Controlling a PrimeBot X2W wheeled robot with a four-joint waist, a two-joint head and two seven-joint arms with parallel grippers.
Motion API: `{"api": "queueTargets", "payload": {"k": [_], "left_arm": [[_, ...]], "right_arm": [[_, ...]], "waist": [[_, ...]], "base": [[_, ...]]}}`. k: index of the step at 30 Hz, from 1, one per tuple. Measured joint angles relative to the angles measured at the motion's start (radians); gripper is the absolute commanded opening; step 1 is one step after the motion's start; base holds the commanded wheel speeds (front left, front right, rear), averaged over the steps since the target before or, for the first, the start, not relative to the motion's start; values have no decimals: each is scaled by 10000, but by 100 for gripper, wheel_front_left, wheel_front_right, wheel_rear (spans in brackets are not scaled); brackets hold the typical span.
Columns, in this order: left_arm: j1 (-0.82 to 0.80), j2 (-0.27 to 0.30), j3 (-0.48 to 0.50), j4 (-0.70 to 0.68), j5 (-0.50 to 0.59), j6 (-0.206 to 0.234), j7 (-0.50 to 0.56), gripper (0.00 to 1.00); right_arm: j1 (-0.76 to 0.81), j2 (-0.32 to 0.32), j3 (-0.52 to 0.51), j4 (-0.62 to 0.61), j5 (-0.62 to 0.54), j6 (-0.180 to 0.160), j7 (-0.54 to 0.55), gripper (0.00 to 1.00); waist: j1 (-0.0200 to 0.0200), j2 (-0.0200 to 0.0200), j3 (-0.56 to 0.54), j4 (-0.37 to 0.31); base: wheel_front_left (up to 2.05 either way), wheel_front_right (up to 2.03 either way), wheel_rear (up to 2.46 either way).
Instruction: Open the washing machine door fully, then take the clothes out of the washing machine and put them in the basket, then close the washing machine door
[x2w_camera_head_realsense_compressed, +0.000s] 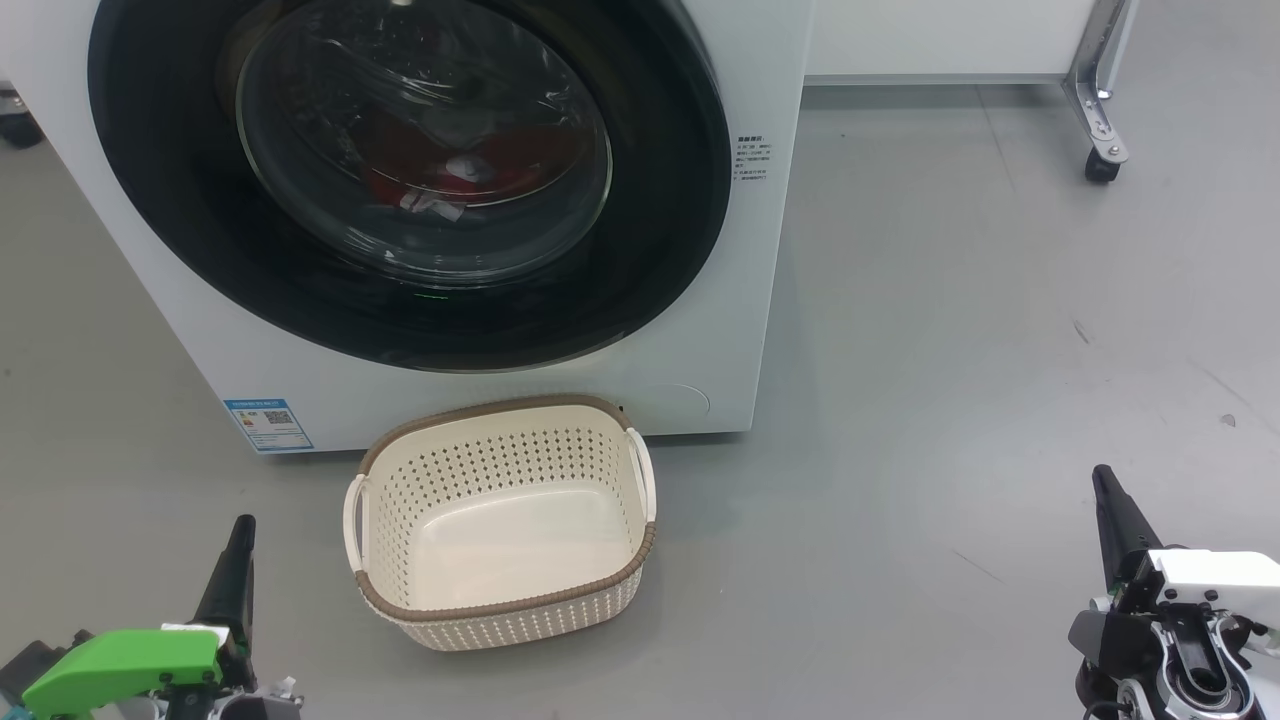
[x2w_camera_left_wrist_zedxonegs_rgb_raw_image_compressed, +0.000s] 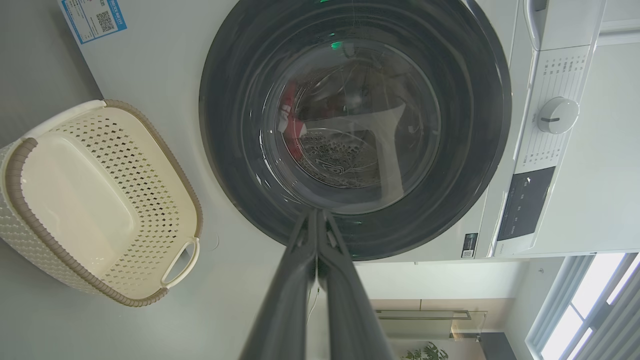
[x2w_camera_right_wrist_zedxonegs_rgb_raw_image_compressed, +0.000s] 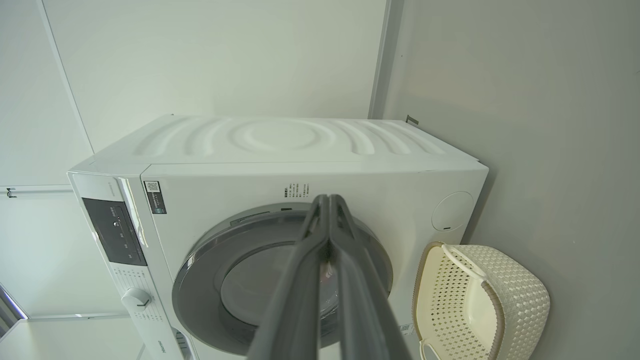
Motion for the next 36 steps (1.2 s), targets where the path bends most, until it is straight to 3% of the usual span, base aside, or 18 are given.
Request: {"api": "queueTargets", "payload": {"k": [8,9,10,11,12,36], "left_arm": [[-1,-4,6,0,2,0,0,0],[-1,-4,8,0,2,0,0,100],[34,-23,-10,75,-2,6,-2,100],[103,-73,-25,180,-2,12,-2,0],[197,-146,-48,295,-2,12,-2,100],[366,-221,-267,10,391,13,-458,100]], "right_arm": [[0,4,-12,0,-2,0,2,0],[0,4,-13,0,0,0,2,100],[36,29,-12,67,2,-6,0,100],[103,81,-10,173,2,-10,0,0],[216,153,-4,280,2,-10,0,100],[420,151,171,276,-786,-10,-541,100]], "waist": [[0,0,0,0],[0,0,0,0],[0,0,0,0],[0,0,0,-1],[0,0,-1,-1],[0,0,22,0]], "base": [[0,0,0],[0,0,0],[0,0,0],[0,0,0],[0,0,0],[0,0,0]]}}
